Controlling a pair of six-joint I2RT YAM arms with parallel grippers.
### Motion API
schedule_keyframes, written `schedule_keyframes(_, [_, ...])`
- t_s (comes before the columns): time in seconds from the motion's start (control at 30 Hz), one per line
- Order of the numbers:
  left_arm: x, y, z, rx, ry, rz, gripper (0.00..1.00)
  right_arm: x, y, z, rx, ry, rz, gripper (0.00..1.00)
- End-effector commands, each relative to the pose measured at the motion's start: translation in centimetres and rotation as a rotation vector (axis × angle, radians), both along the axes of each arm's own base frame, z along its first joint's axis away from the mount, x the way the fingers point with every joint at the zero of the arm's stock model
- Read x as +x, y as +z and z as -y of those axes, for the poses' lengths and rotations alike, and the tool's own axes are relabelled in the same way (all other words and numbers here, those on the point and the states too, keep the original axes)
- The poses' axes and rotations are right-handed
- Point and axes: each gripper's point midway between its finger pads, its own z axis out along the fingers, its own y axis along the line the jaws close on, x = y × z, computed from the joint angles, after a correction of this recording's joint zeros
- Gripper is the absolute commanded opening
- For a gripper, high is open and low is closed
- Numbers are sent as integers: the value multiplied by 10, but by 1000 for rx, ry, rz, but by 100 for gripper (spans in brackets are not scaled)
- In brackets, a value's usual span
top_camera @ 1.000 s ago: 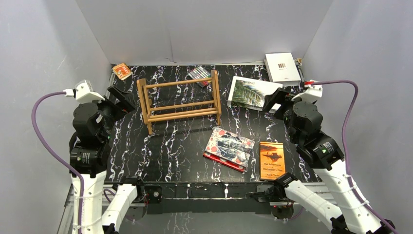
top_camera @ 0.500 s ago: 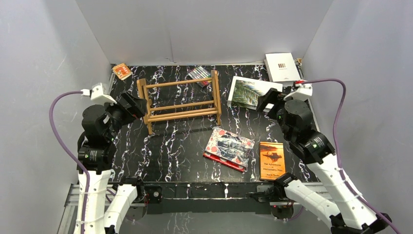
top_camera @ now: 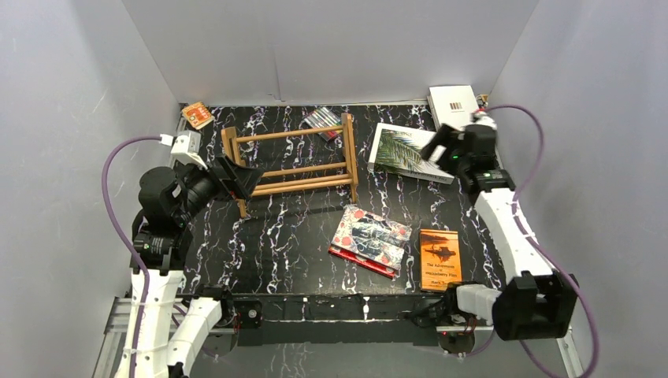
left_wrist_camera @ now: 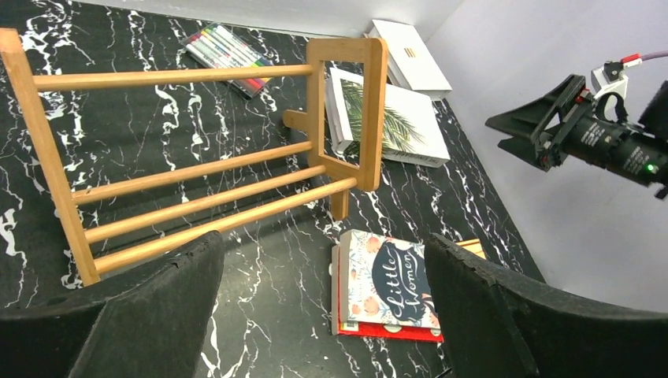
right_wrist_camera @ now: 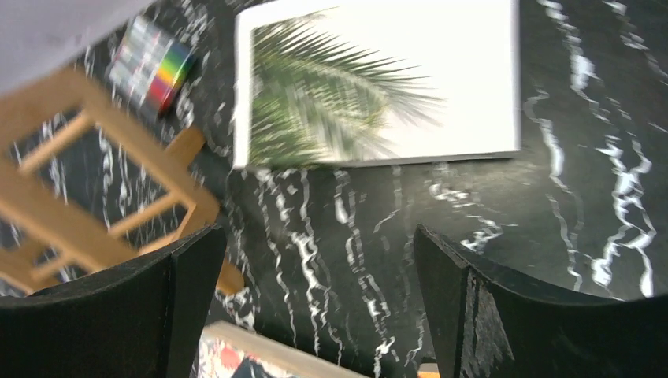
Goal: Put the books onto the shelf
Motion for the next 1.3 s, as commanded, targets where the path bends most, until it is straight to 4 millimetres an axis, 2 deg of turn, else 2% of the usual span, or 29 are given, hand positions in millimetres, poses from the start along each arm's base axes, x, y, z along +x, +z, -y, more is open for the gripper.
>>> schedule_keyframes(0.0, [-5,6,10,4,-68,27,95,13,2,35,288,-42,-9,98])
schedule_keyframes(0.2, [-5,5,19,6,-125,27,95,5,-32,105,307,-288,-61,97])
schedule_keyframes(0.27, [-6,7,26,1,-167,30,95,4,-39,120,286,-338,-56,98])
schedule_keyframes(0.37, [-8,10,34,-12,-217,32,95,8,-49,131,277,-364,-73,97])
schedule_keyframes(0.43, [-9,12,37,-19,-236,36,95,17,-59,132,285,-347,-89,96])
schedule_keyframes(0.6, [-8,12,36,-34,-222,28,95,51,-81,126,295,-178,-116,90])
schedule_keyframes(0.73, [-7,11,37,-51,-215,19,96,69,-104,129,297,-116,-195,79])
schedule_keyframes(0.93, [-7,9,40,-52,-229,15,96,78,-124,132,275,-81,-225,67])
schedule_keyframes(1.07, [-5,7,42,-54,-238,6,96,79,-136,135,246,-71,-235,65])
schedule_keyframes(1.27, [-3,9,44,-60,-248,7,96,87,-144,127,268,1,-212,61])
